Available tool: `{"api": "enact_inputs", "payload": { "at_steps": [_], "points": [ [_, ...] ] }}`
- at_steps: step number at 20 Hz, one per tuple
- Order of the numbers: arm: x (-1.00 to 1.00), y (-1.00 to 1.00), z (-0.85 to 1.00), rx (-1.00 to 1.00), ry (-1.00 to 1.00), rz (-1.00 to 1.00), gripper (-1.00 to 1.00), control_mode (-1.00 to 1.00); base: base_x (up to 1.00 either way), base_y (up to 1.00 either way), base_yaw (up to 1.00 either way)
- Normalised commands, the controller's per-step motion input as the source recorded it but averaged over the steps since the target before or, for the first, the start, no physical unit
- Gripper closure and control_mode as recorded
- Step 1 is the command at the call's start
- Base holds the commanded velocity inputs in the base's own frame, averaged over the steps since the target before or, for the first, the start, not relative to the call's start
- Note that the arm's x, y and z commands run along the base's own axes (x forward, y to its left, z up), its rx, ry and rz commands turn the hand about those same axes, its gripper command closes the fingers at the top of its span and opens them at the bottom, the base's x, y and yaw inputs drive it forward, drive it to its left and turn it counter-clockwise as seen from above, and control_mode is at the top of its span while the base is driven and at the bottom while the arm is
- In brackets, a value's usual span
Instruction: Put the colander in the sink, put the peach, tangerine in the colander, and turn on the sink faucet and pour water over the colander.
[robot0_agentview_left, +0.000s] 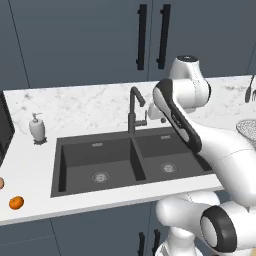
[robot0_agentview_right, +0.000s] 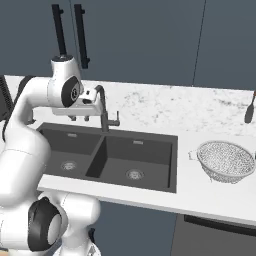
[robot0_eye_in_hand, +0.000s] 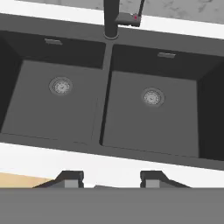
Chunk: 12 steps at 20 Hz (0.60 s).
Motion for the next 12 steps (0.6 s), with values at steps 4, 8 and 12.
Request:
{"api": "enact_inputs", "payload": {
  "at_steps": [4,8,12],
  "points": [
    [-0.55,-0.58,0.0,0.15,-0.2,-0.1,-1.0,-1.0,0.0,0.0,0.0],
    [-0.68,-0.96,0.0,0.25,-0.25,-0.27,-1.0,-1.0,0.0,0.0,0.0],
    [-0.54,-0.87,-0.11,0.19,-0.11,-0.41,-1.0,-1.0,0.0,0.0,0.0]
  ]
}}
